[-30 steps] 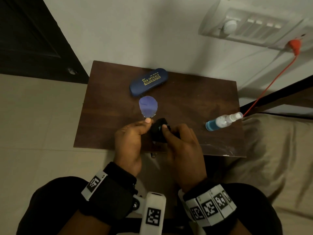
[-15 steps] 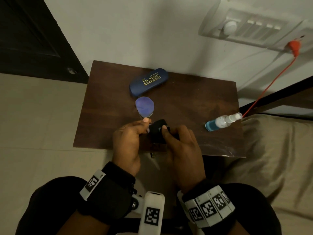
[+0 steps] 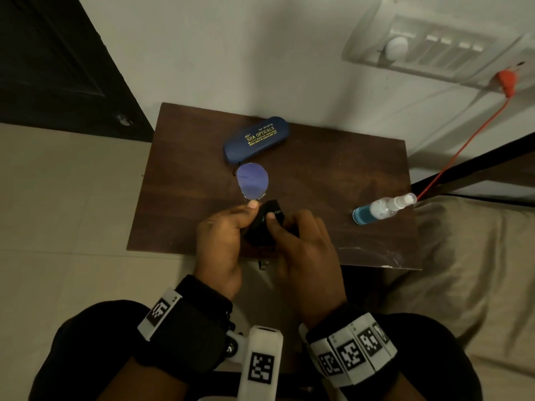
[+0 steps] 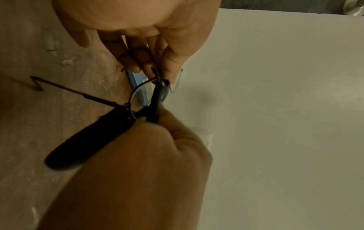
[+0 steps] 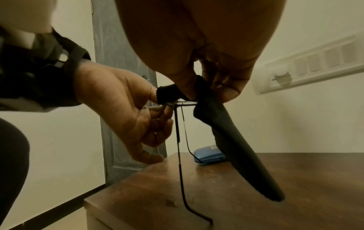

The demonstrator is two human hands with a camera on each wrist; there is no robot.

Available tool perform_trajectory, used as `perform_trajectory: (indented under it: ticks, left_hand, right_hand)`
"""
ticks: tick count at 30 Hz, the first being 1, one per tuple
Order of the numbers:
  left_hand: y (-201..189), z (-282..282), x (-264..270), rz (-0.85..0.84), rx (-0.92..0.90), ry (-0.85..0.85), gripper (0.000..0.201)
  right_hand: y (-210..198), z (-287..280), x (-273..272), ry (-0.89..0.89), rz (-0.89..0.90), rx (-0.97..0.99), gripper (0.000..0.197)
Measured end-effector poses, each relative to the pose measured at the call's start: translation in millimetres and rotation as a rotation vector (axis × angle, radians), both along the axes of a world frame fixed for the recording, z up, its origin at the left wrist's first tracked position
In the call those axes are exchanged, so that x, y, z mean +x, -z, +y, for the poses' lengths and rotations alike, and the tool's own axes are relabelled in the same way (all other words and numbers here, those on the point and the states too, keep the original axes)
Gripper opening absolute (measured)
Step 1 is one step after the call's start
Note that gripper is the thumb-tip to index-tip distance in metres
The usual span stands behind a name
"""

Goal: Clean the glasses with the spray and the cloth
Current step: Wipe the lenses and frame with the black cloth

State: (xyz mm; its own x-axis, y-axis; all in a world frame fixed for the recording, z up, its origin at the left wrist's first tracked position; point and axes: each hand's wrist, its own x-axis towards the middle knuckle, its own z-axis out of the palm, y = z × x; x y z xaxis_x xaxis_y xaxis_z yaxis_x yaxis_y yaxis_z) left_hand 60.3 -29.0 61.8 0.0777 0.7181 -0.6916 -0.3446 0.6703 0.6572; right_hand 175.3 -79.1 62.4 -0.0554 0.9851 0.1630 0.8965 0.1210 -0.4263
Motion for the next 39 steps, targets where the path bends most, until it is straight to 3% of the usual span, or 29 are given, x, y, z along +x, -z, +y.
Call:
perform_trajectory:
  ticks: [3, 8, 13, 18, 23, 26, 29, 34, 37, 39]
  left_hand:
    - [0.6, 0.0, 0.1, -0.003, 0.012, -0.008, 0.018]
    - [1.8, 2.0, 0.9, -0.010, -0.013, 0.005, 0.015]
    - [1.0, 1.6, -0.3, 0.012, 0.007, 0.002, 0.021]
    - [1.9, 2.4, 1.1, 0.001, 0.002, 0.015, 0.024]
    - [3.8, 1.2, -0.6, 0.010, -0.011, -0.005, 0.025]
    - [3.9, 5.0, -4.9, 0.004, -0.032, 0.004, 0.012]
    - [9.0, 12.6, -6.0, 0.078, -0.058, 0.003, 0.010]
    - [14.6, 13.3, -6.5, 0.038, -0.063, -0.018, 0.018]
    - [11.1, 11.6, -6.7, 0.016, 0.075, -0.097, 0.018]
    - [6.9, 11.8, -6.0, 0.100, 0.250, -0.084, 0.019]
  right_hand:
    - [-0.9, -1.9, -5.0, -0.058, 0.000, -0.003, 0.037]
    - [2.2, 3.6, 4.5, 0.069, 0.009, -0.005, 0.041]
    - [-1.6, -3.5, -7.9, -0.068, -0.009, -0.022, 0.034]
    - [3.5, 3.8, 4.6, 0.067, -0.010, 0.004, 0.041]
    - [1.9, -5.1, -6.3, -0.072, -0.027, -0.019, 0.039]
    - [10.3, -18.3, 2.7, -0.081, -0.034, -0.014, 0.040]
    - [16.3, -21.3, 12.4, 0.006, -0.040, -0.026, 0.046]
    - [12.4, -12.0, 6.7, 0.098, 0.038, -0.010, 0.039]
    - [10.8, -16.7, 7.2, 0.186, 0.140, -0.072, 0.035]
    - [9.4, -17.2, 12.7, 0.320, 0.324, -0.101, 0.024]
